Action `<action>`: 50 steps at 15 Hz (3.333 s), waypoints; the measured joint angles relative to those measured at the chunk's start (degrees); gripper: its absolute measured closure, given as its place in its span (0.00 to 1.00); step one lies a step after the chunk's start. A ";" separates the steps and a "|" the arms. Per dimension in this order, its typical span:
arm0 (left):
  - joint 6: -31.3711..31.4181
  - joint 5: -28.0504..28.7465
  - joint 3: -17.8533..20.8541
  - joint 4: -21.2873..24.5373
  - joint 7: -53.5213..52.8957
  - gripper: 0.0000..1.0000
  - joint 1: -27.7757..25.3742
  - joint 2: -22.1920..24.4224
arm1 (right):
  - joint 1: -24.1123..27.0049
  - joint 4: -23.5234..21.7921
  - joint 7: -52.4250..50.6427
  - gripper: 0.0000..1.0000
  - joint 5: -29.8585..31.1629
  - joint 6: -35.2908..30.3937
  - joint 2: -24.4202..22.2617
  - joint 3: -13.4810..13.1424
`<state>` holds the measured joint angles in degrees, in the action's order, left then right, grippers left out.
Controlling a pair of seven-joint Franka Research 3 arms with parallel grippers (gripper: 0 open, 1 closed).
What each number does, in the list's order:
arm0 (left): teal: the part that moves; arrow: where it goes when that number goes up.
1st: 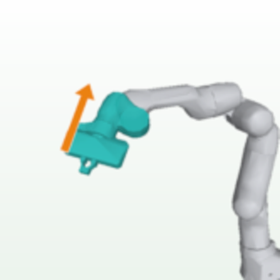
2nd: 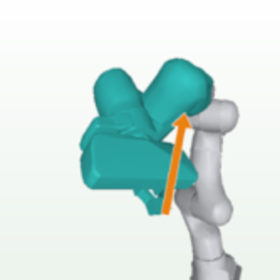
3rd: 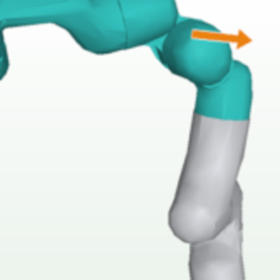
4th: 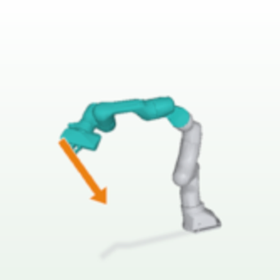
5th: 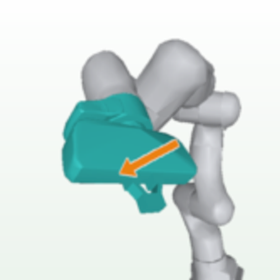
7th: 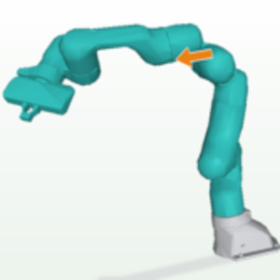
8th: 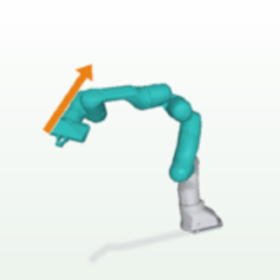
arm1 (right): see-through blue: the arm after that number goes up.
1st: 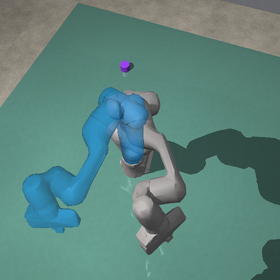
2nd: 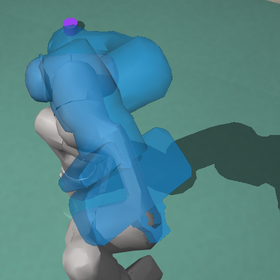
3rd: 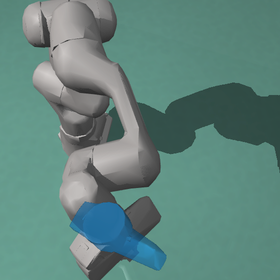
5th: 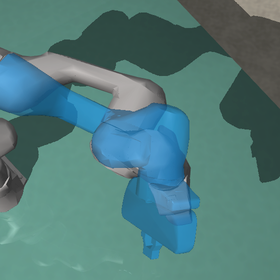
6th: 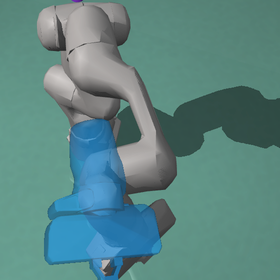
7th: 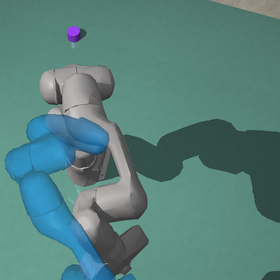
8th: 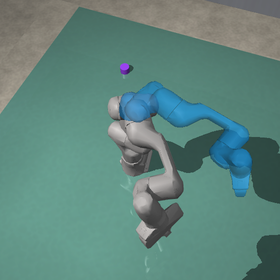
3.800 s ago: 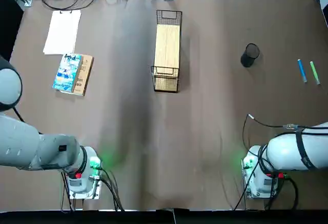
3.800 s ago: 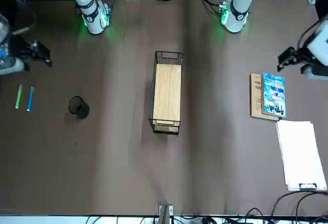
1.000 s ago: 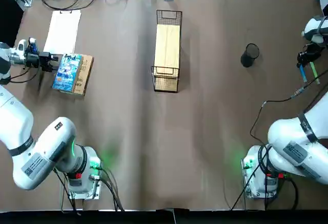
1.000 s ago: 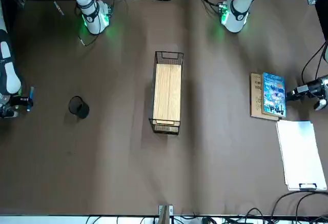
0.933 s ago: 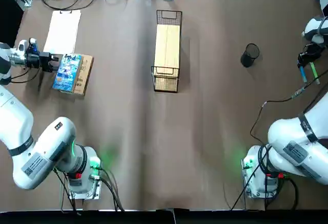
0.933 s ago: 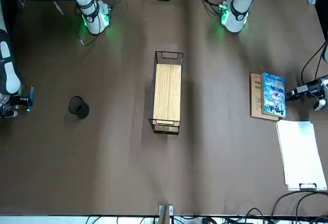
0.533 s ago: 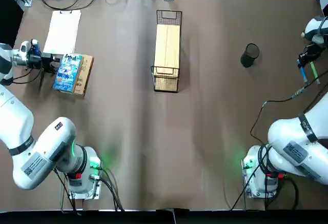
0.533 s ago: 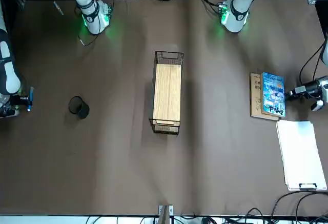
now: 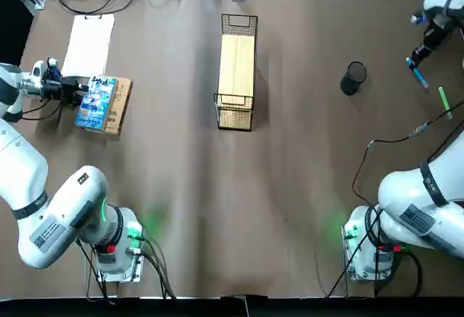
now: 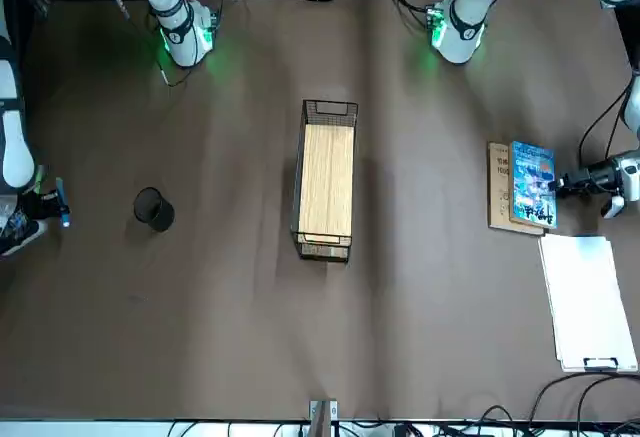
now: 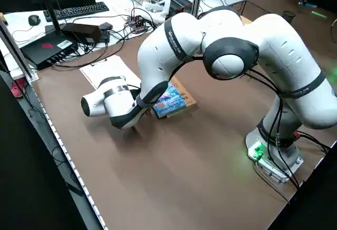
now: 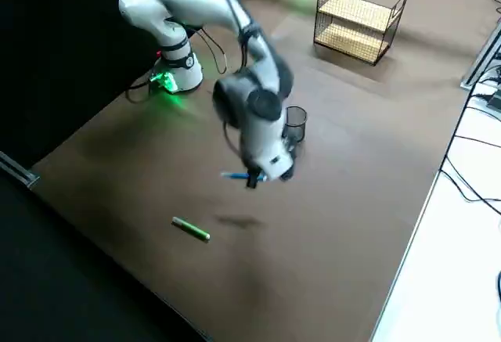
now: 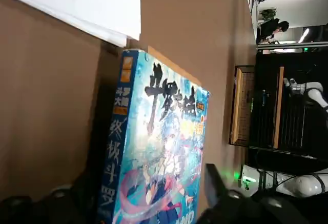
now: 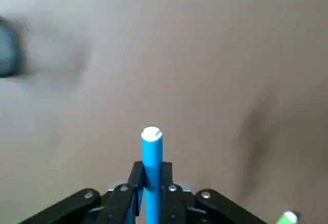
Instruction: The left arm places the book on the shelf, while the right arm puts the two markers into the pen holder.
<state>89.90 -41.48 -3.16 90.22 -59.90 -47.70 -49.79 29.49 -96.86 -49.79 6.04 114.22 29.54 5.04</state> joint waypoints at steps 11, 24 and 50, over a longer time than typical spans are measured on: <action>-1.11 0.00 -0.28 -2.06 3.38 0.79 -0.35 0.81 | 2.04 1.07 -16.43 0.83 -19.75 -13.17 -2.35 4.08; -19.22 -5.52 -30.39 -1.82 26.35 0.80 -8.36 7.60 | 4.08 6.82 -43.08 0.83 -37.88 -23.68 1.95 4.71; 35.49 -22.93 -54.44 27.88 18.36 0.80 2.67 6.99 | 7.78 4.83 -63.91 0.47 -60.82 -32.79 14.48 5.13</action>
<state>125.39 -64.41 -57.60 118.10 -41.54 -45.04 -42.80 37.26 -92.03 -113.70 -54.78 81.43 44.02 10.17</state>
